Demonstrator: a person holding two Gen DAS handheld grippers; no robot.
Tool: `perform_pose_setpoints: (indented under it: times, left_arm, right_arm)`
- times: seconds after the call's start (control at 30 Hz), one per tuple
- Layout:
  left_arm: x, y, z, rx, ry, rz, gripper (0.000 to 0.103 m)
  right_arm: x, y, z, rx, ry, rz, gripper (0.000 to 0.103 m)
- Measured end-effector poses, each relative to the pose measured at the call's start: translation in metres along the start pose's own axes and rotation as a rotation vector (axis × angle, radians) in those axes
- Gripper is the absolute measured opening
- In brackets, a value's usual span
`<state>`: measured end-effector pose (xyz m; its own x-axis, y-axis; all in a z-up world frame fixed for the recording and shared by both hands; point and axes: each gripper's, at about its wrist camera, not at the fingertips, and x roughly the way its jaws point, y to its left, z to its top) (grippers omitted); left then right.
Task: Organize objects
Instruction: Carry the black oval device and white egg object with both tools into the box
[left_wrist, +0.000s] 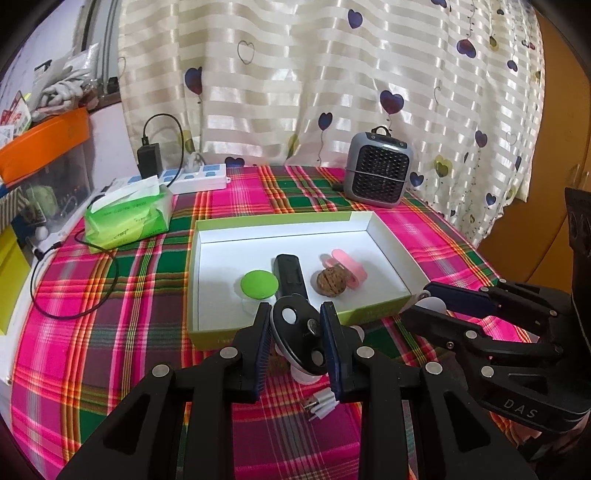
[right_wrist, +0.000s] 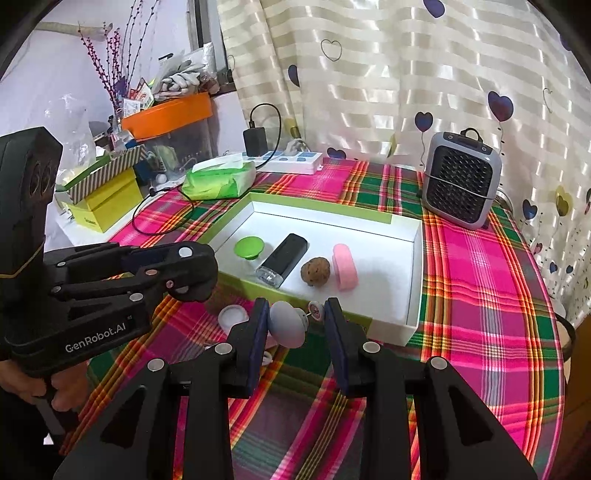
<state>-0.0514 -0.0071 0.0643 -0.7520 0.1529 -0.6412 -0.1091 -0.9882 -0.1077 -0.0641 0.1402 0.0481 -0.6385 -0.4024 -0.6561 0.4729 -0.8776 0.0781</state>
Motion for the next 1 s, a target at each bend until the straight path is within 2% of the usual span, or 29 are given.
perform_pose_setpoints:
  times: [0.57,1.0]
  left_arm:
    - [0.031,0.006,0.012,0.000,0.011,0.015,0.024]
    - [0.042,0.028,0.016,-0.037,0.025,0.069,0.024]
  right_arm:
    - [0.027,-0.021,0.016,0.005,0.022,-0.038,0.032]
    - [0.044,-0.035,0.020,0.012,0.048,-0.053,0.032]
